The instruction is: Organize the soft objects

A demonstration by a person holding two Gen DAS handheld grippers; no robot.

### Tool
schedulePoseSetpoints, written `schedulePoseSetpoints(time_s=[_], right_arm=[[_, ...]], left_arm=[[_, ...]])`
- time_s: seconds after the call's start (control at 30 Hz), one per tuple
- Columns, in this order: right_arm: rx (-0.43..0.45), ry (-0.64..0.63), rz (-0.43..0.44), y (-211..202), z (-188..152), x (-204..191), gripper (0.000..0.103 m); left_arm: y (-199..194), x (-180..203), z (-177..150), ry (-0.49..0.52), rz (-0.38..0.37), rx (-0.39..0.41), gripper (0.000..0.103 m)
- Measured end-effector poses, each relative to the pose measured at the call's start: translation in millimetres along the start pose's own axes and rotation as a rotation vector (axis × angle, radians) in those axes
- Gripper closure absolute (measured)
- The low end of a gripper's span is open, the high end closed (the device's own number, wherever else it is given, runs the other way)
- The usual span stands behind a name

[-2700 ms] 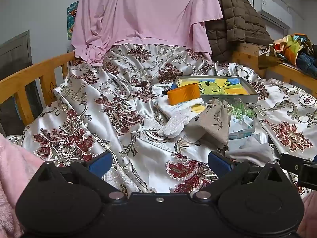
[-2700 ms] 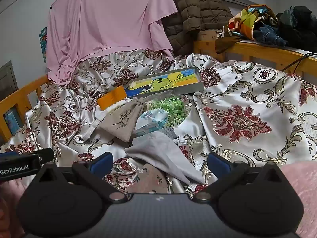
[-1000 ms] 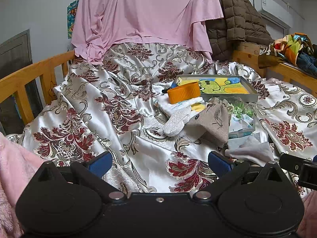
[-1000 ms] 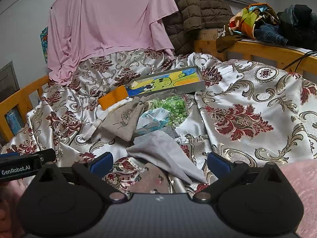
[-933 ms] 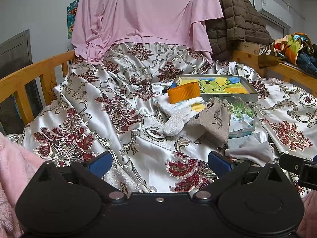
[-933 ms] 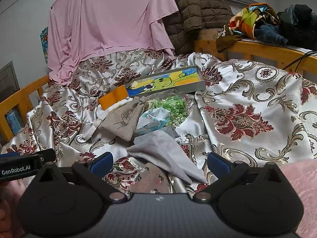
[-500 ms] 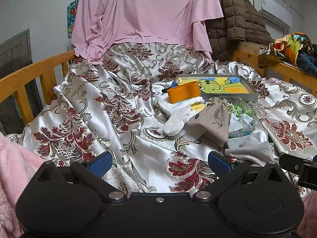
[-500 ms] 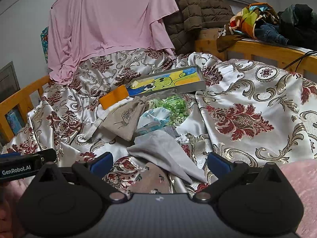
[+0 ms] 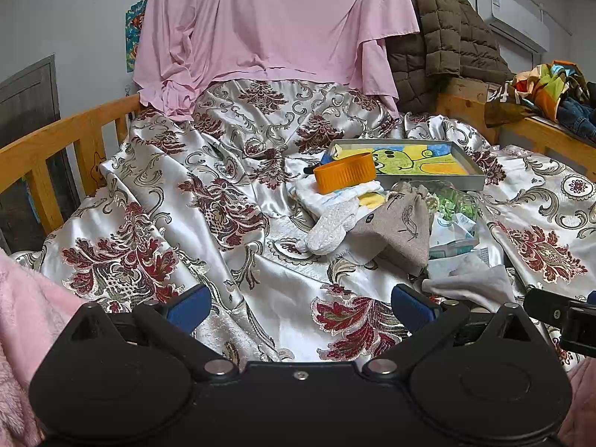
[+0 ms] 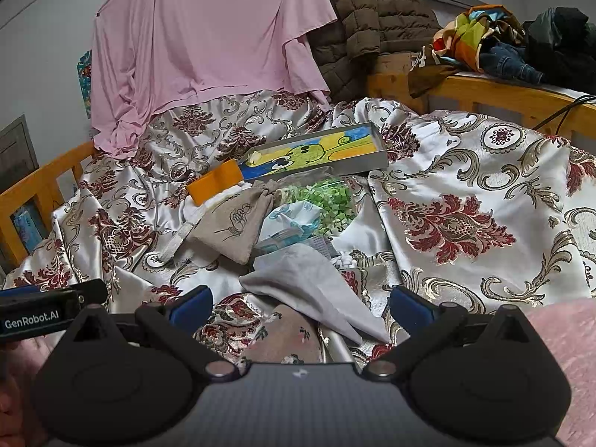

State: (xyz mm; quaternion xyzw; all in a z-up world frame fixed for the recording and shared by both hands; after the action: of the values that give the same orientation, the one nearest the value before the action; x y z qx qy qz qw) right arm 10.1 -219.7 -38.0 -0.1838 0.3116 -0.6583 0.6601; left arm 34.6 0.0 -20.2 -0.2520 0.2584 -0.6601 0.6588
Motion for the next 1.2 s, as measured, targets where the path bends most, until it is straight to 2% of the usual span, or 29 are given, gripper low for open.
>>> schedulePoseSetpoints(time_s=[0.5, 0.8, 0.97, 1.2], right_arm=[[-0.001, 0.0, 0.0, 0.3, -0.3, 0.0, 0.0], [-0.031, 0.008, 0.016, 5.0, 2.5, 1.1, 0.0], [-0.034, -0.025, 0.068, 11.3, 10.8, 0.5, 0.0], [-0.052, -0.087, 0.085, 25.0, 26.7, -0.5, 0.0]], left_arm=[[-0.1, -0.1, 0.1, 0.001, 0.001, 0.001, 0.001], [-2.8, -0.9, 3.9, 0.005, 0.008, 0.035, 0.001], [2.3, -1.6, 15.9, 0.034, -0.024, 0.03, 0.001], [21.5, 7.4, 40.8, 0.142, -0.108, -0.01, 0.001]])
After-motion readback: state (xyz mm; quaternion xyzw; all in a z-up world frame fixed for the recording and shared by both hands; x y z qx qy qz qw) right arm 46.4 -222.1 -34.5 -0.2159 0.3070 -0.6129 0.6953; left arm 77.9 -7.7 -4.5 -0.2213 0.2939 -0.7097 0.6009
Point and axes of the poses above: each gripper's, at about its wrist camera, not at the fingertips, and y roughly the way its jaws point, x to its right, z to its top, the point moved 4 cm from there along y, roughly the way its jaws point, and after that the axes turned 12 degrees about -x, right-handed, at the moved point
